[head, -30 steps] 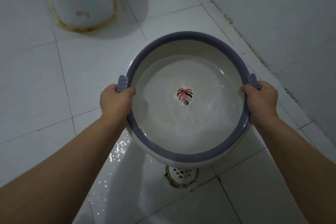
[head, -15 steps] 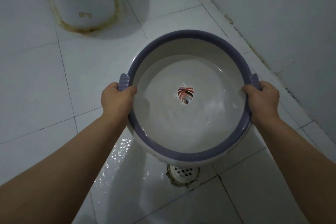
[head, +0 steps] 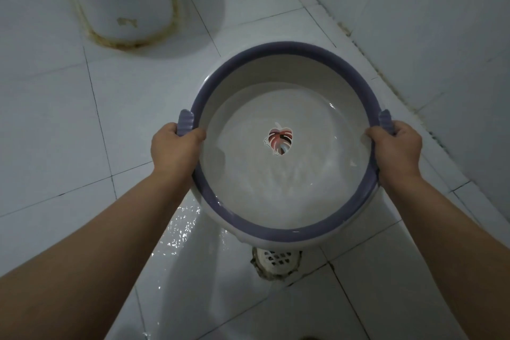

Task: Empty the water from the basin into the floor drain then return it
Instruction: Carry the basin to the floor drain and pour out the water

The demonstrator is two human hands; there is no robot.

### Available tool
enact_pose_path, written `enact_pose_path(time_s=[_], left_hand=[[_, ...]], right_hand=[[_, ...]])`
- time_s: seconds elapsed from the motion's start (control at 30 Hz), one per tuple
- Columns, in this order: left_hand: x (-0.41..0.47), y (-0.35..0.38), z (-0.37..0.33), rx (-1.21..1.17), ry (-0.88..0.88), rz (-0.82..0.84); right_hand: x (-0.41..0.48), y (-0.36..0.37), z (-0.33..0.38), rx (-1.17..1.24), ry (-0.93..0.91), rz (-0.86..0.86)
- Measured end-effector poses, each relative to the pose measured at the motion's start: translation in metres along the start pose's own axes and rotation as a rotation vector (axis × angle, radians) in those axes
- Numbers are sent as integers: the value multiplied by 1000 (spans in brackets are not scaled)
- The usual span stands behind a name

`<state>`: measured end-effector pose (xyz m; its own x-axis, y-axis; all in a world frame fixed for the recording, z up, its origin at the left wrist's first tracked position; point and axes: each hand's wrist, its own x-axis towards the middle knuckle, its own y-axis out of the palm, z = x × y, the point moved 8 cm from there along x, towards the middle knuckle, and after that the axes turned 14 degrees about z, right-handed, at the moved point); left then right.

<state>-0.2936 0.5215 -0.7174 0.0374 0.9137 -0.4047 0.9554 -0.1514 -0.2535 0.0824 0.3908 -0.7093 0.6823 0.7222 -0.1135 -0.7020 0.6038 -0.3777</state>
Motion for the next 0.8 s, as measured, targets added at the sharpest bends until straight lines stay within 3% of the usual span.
enact_pose_path(time_s=[0.8], left_hand=[[-11,-8,-7,19,8,4]], right_hand=[[-8,3,9,-3,-35,-5]])
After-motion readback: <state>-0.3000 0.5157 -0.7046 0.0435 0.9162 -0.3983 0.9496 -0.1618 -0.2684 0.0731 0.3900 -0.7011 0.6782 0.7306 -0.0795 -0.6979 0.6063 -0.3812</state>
